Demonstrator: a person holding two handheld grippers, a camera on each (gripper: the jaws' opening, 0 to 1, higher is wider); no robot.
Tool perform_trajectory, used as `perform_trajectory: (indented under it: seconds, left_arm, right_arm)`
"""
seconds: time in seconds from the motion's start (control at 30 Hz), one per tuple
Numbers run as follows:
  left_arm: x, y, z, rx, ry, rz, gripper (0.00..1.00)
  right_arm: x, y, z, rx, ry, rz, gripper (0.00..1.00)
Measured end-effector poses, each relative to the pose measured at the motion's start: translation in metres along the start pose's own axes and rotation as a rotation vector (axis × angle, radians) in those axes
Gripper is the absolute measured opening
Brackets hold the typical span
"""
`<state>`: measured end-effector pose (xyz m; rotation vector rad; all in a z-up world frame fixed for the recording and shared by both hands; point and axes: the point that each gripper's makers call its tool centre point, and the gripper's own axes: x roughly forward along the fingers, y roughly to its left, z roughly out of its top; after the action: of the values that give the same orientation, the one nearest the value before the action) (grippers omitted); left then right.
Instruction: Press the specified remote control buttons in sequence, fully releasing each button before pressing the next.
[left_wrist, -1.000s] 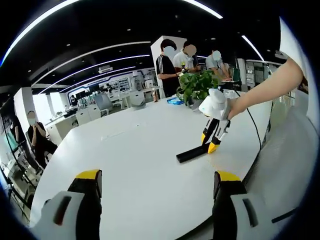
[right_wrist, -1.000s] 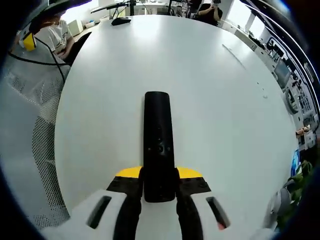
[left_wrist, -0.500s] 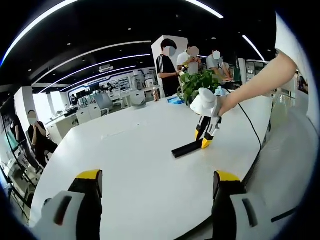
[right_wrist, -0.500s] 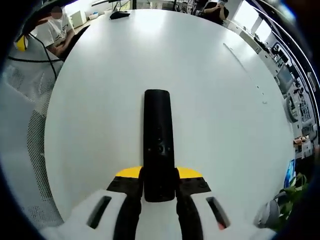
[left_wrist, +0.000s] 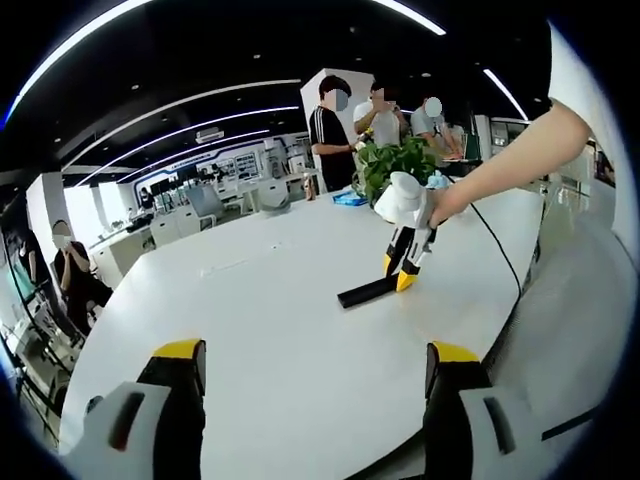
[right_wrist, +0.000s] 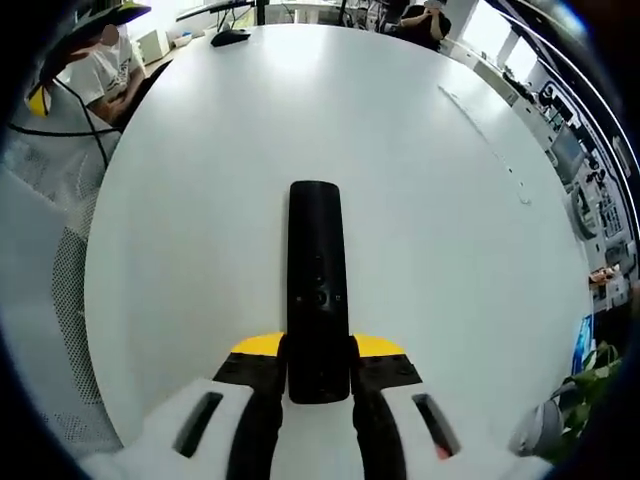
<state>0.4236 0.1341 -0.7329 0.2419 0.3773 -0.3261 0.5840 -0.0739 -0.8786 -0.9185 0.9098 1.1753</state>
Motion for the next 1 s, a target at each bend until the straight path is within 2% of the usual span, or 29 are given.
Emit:
perform_trajectory:
  seconds: [0.27, 0.5, 0.63, 0.77, 1.0]
  left_arm:
    - [0.0, -0.001, 0.0, -0.005, 0.001, -0.002, 0.9]
    - [0.0, 0.0, -0.001, -0.004, 0.003, -0.001, 0.9]
    - [0.0, -0.001, -0.001, -0.002, 0.003, -0.005, 0.9]
    - [0.0, -0.003, -0.002, 0.001, 0.012, -0.011, 0.91]
    - [0.001, -0.005, -0.001, 0.0, 0.008, -0.024, 0.91]
  right_arm:
    - [-0.001, 0.001, -0.001, 0.036, -0.027, 0.013, 0.24]
    - [-0.011, 0.001, 0.0, 0.097, -0.091, 0.026, 0.24]
    - [-0.022, -0.002, -0.004, 0.146, -0.126, -0.003, 0.25]
    - [-0.033, 0.003, -0.005, 0.221, -0.19, -0.029, 0.29]
    - [-0.06, 0.02, -0.013, 0.255, -0.24, -0.089, 0.36]
